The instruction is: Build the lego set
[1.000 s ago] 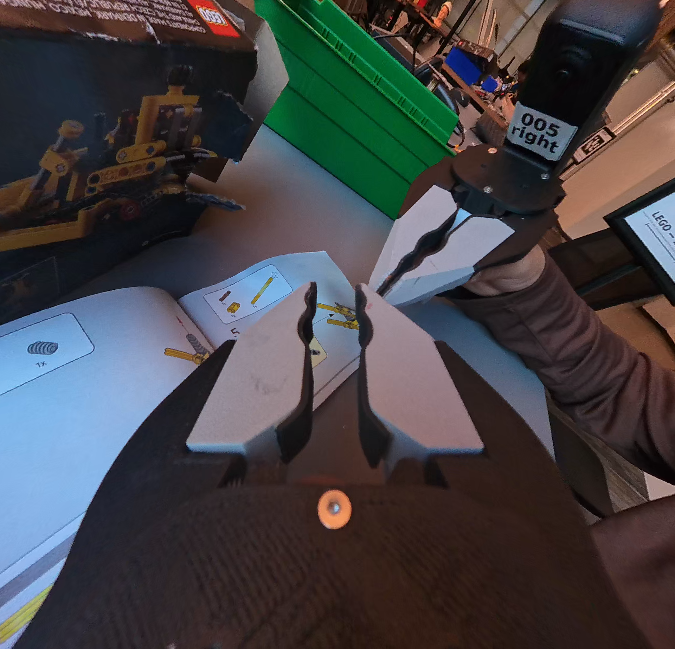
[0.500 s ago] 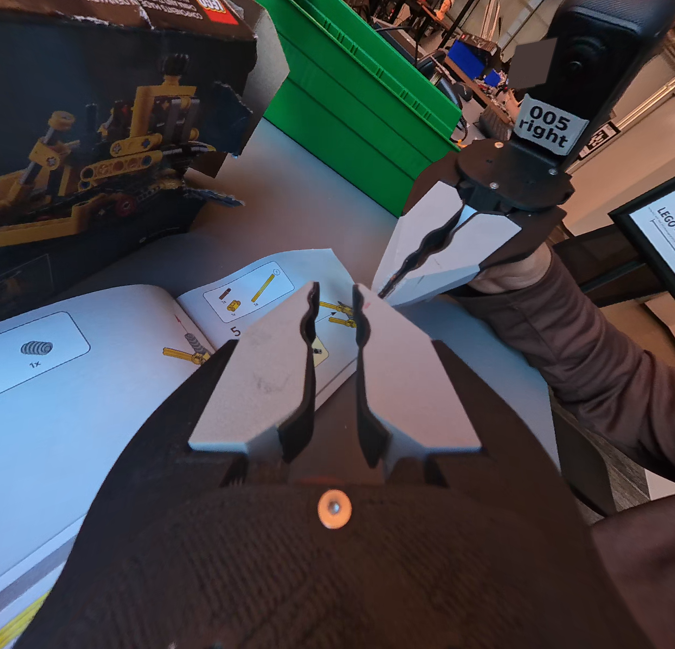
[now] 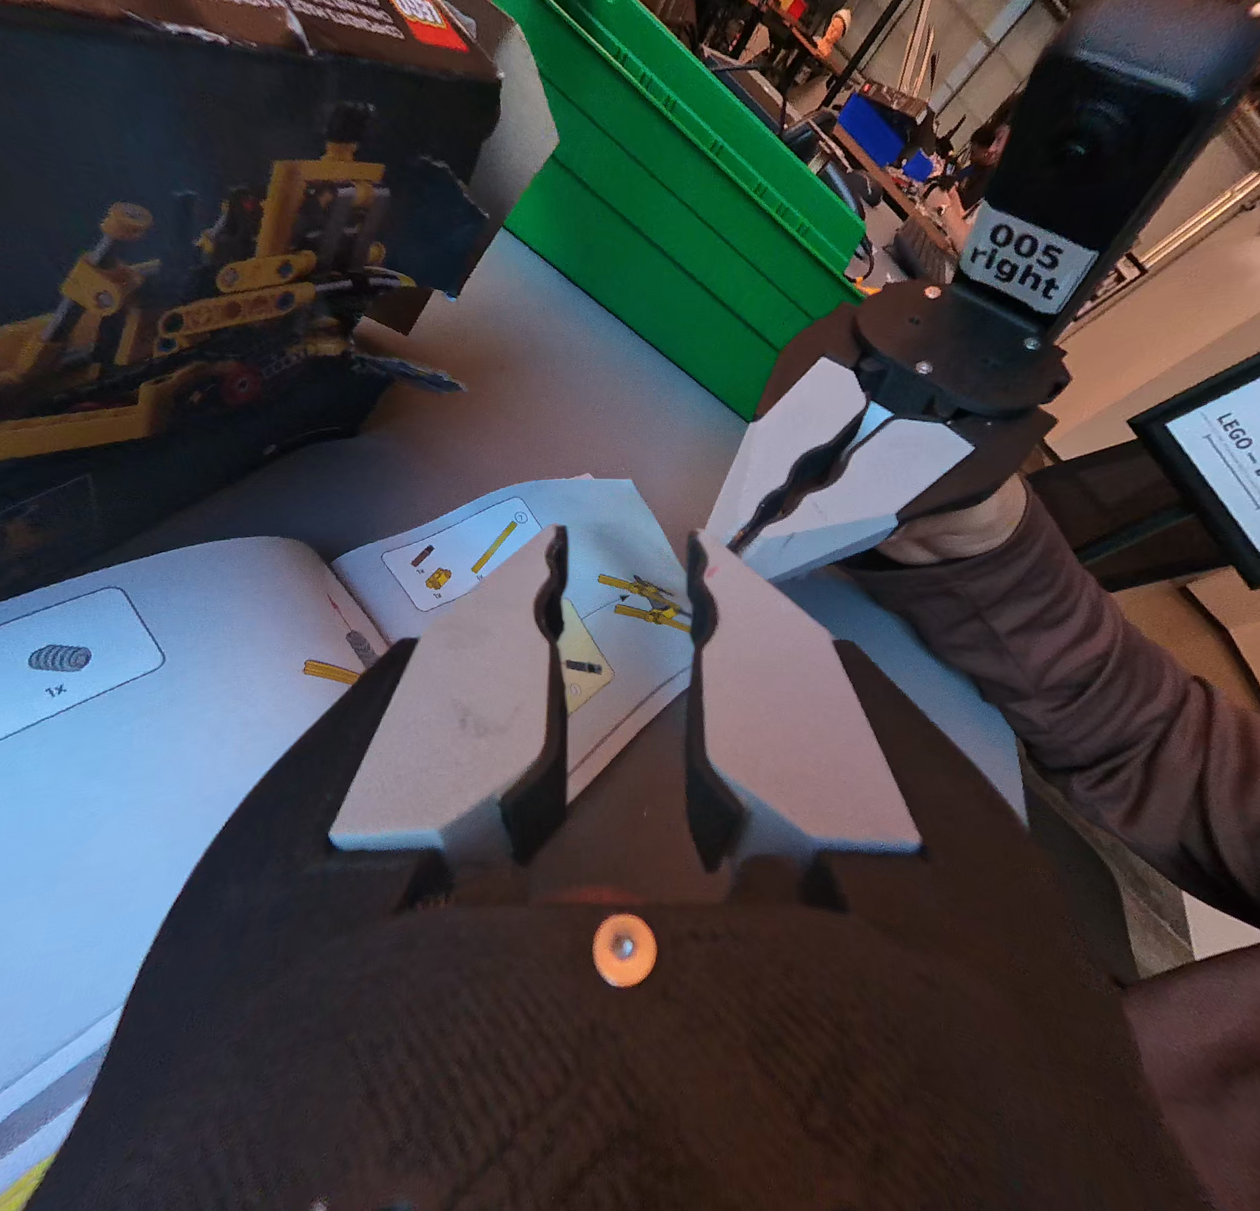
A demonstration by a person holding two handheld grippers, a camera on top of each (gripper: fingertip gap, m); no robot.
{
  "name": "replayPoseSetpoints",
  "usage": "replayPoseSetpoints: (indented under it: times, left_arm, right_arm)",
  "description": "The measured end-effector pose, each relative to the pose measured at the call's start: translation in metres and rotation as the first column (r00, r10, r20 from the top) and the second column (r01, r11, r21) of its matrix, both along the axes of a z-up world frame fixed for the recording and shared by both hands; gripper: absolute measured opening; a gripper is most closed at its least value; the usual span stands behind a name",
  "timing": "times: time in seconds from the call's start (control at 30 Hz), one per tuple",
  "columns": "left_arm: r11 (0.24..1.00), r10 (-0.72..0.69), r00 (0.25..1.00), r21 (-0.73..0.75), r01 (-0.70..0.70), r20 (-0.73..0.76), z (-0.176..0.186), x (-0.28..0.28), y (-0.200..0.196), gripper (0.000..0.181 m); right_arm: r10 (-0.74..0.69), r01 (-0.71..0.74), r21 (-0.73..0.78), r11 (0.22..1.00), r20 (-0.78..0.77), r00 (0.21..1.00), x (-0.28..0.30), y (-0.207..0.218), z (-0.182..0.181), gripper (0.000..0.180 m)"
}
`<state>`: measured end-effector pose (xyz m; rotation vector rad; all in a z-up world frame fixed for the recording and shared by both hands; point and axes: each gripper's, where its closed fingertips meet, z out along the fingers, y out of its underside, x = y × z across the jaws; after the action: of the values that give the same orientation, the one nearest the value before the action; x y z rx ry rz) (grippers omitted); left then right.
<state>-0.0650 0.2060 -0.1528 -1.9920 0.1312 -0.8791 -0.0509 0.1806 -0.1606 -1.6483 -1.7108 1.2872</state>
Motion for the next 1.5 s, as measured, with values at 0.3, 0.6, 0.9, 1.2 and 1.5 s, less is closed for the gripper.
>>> replayPoseSetpoints:
  times: [0.3,0.6,0.9,1.2,1.5]
  left_arm:
    - [0.997,-0.072,0.997,0.015,0.072,-0.019,0.002,0.016,0.005,0.000]
    - [0.990,-0.137,0.989,0.047,0.135,0.047,0.010,0.018,-0.003,0.000]
    - [0.985,-0.152,0.983,0.070,0.160,-0.104,0.001,0.023,-0.004,0.000]
    - [0.984,-0.142,0.979,0.083,0.155,-0.148,-0.001,0.024,-0.003,0.000]
    - [0.984,-0.143,0.976,0.083,0.158,-0.162,-0.001,0.025,-0.003,0.000]
  right_arm:
    - [0.008,-0.008,0.039,0.999,0.004,1.000,0.002,-0.001,0.000,0.000]
    - [-0.067,0.070,0.103,0.992,-0.041,0.997,0.003,0.020,0.007,0.015]
    - [-0.104,0.100,-0.034,0.994,-0.195,0.975,-0.001,0.035,0.034,0.024]
    - [-0.150,0.147,-0.035,0.989,-0.110,0.983,-0.009,0.036,0.017,0.024]
    - [-0.128,0.123,-0.051,0.991,-0.127,0.984,-0.009,0.031,0.021,0.027]
